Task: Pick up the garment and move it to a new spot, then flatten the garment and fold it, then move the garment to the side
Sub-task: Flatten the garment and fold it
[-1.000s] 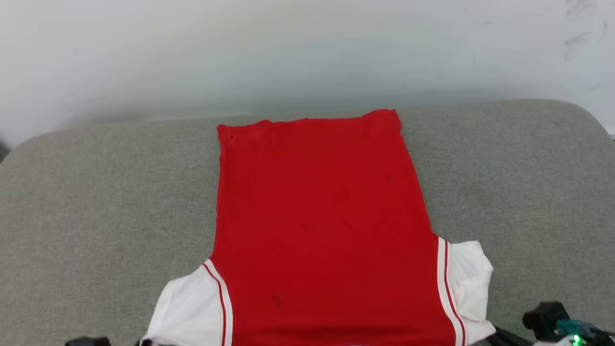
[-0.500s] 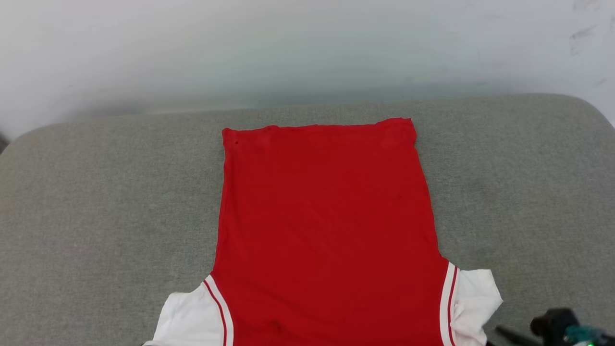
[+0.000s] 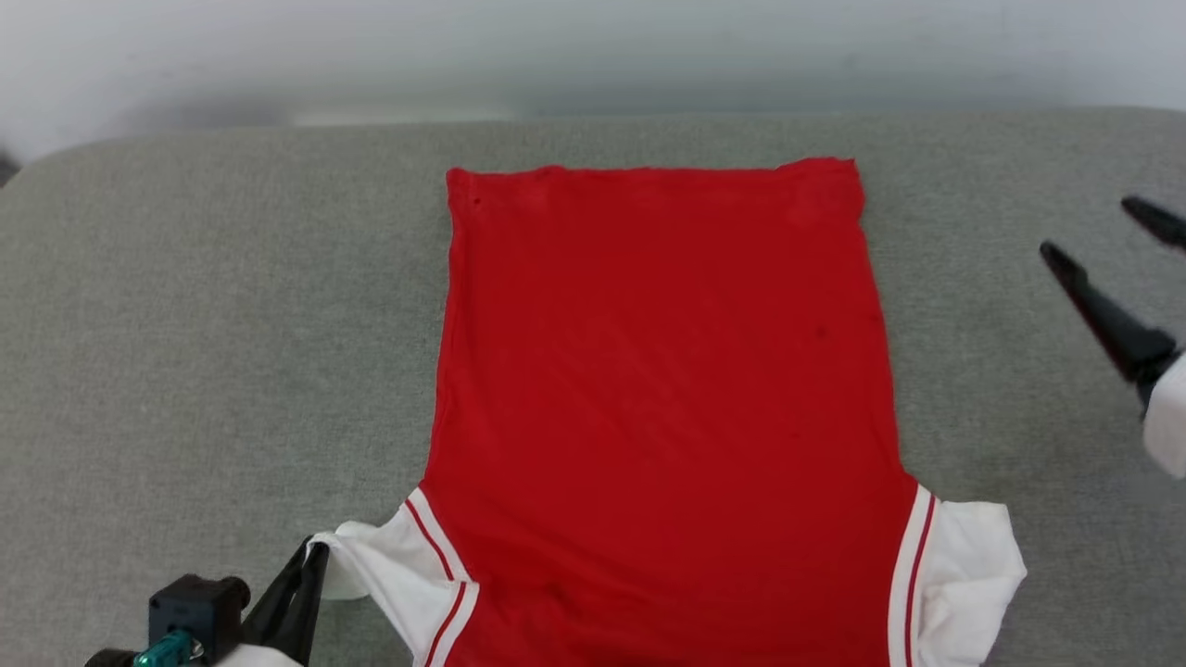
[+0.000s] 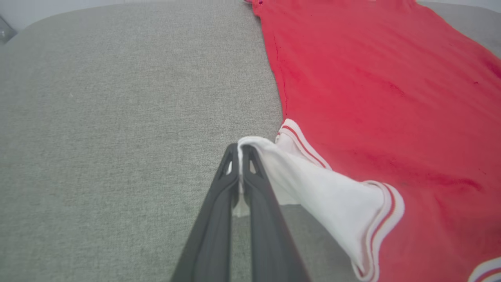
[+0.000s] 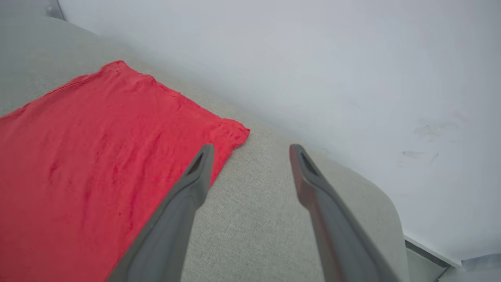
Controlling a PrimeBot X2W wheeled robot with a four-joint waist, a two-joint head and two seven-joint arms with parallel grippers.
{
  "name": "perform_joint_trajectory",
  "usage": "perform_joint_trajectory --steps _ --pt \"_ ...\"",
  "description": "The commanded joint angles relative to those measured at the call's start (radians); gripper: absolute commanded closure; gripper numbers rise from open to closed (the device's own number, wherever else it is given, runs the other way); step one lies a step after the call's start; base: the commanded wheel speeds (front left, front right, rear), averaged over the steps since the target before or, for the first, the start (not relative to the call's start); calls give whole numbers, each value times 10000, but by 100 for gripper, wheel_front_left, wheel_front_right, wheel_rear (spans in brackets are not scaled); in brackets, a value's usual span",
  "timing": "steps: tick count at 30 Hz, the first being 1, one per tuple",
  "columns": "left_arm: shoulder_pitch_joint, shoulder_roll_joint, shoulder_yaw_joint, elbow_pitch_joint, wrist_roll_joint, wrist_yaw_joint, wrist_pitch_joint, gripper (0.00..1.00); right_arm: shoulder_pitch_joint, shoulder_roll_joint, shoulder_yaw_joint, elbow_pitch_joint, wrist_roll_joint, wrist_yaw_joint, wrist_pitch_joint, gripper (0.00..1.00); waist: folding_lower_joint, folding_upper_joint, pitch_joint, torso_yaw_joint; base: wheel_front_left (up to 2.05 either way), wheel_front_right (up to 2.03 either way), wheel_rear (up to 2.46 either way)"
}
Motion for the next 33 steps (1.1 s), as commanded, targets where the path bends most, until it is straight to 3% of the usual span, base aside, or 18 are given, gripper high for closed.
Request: perform_joint_trajectory --steps 1,8,11,15,19,23,31,32,33 --pt "-349 -79 -51 -144 203 39 40 100 -985 -326 201 127 241 -7 660 0 0 0 740 468 0 0 0" --pt "-1404 -410 -247 -478 846 -28 118 100 -5152 -1424 2086 1460 1822 -7 4611 0 0 0 2204 1273 0 0 0" --pt "-1795 -606 -366 -565 1071 -123 110 100 -6528 -1461 2814 2435 2762 -7 6577 0 0 0 2719 1609 0 0 0" --pt "-2289 -889 -477 -624 1365 -214 81 100 -8095 -1401 3218 3464 3082 -7 8328 0 0 0 3446 2070 0 0 0" --pt "-2645 -1160 -511 -690 1589 -281 31 100 -9087 -1128 3200 4432 2749 -7 9011 0 0 0 4087 2459 0 0 0" --pt "-2859 -1420 -453 -749 1746 -310 -21 100 -9462 -775 3008 5220 2457 -7 9010 0 0 0 4566 2766 0 0 0" --pt "-3091 -1716 -332 -877 1942 -533 -65 100 -8451 -508 3422 5962 2304 -6 8721 0 0 0 5016 2974 0 0 0" --pt "-3089 -1737 -337 -845 1959 -555 -68 100 -8286 -527 3565 5926 2344 -6 8682 18 0 0 5010 2973 0 0 0" --pt "-3120 -1749 -321 -819 1999 -545 -73 100 -8195 -576 3684 5911 2391 -6 8599 84 0 0 4988 2960 0 0 0"
